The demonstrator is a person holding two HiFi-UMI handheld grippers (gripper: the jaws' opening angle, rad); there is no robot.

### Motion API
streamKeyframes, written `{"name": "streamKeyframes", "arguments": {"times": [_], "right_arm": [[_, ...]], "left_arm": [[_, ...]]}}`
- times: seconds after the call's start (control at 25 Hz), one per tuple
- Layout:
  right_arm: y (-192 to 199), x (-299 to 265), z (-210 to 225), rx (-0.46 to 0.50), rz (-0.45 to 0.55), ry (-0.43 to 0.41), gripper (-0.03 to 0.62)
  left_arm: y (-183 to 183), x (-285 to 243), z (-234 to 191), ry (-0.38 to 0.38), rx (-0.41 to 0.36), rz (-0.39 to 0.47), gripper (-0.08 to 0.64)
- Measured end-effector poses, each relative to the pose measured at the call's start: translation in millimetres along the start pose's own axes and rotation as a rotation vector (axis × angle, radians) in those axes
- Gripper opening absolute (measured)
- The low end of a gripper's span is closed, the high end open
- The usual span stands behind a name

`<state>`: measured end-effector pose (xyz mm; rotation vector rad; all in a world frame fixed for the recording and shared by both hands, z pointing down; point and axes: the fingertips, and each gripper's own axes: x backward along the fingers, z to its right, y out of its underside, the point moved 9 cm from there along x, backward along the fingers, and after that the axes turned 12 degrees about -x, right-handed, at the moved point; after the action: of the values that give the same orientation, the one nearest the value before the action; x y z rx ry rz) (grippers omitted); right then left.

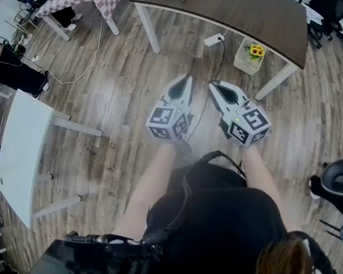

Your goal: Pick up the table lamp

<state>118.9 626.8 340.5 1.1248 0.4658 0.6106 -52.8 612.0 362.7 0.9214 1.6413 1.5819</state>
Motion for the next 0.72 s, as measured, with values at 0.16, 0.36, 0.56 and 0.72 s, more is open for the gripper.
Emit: {"name": "streamKeyframes", "arguments": {"times": [0.16, 0.36, 0.56, 0.72], "right_arm": [[-4.5, -13.0, 15.1, -0.030, 0.027, 0.019, 0.002], [-3.7, -41.7, 35.9, -0.034, 0.020, 0.031, 0.002], [-11.1, -71.8, 65.7, -0.039, -0.001, 0.053, 0.002], [-19.5, -93.7, 98.1, -0.051, 0.014, 0.086, 0.003]], "left_arm": [[-2.9, -15.6, -3.9, 0.013, -0.026, 0.000, 0.000], [5.2, -36.2, -27.7, 0.005, -0.030, -0.036, 0.000], [13.4, -71.9, -53.6, 0.008, -0.007, -0.062, 0.000], [14.3, -109.7, -71.4, 0.038, -0.011, -0.066, 0.000]]}}
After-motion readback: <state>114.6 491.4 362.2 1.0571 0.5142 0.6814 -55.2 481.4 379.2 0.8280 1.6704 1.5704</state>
